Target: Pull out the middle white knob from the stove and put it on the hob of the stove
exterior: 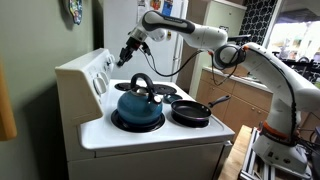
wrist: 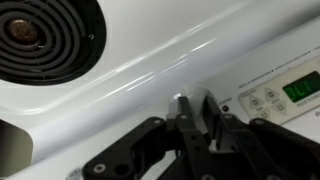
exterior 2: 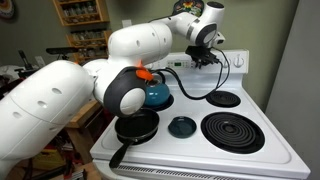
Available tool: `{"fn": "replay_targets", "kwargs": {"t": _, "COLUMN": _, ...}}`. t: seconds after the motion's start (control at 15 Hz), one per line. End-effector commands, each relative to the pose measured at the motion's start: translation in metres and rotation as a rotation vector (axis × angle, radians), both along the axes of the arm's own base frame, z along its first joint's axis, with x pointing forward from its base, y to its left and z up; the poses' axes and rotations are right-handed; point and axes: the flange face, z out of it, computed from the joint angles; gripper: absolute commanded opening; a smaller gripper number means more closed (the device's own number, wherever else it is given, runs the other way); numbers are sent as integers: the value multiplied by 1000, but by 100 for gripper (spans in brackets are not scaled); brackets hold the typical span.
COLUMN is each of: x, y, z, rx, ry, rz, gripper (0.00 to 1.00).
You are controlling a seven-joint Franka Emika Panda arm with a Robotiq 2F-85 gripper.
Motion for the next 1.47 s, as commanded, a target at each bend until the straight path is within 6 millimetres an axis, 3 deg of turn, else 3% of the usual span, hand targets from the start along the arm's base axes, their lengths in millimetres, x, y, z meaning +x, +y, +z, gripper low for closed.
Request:
{"fn": "replay_targets", "kwargs": {"t": 0.0, "x": 0, "y": 1, "z": 11, "rx": -18, "ry": -51, "rz": -5, "gripper": 5}}
{"fn": "replay_targets", "kwargs": {"t": 0.6, "x": -12, "y": 21, "z": -9, "rx": -57, "ry": 84, "rz": -81, "gripper": 5}}
{"fn": "replay_targets", "kwargs": {"t": 1.07, "x": -10, "y": 6, "z": -13, "rx": -99, "ry": 128, "rz": -194, "gripper": 5}}
{"fn": "replay_targets", "kwargs": {"t": 1.4, "x": -13, "y": 2, "z": -43, "rx": -75, "ry": 273, "rz": -315, "gripper": 5}}
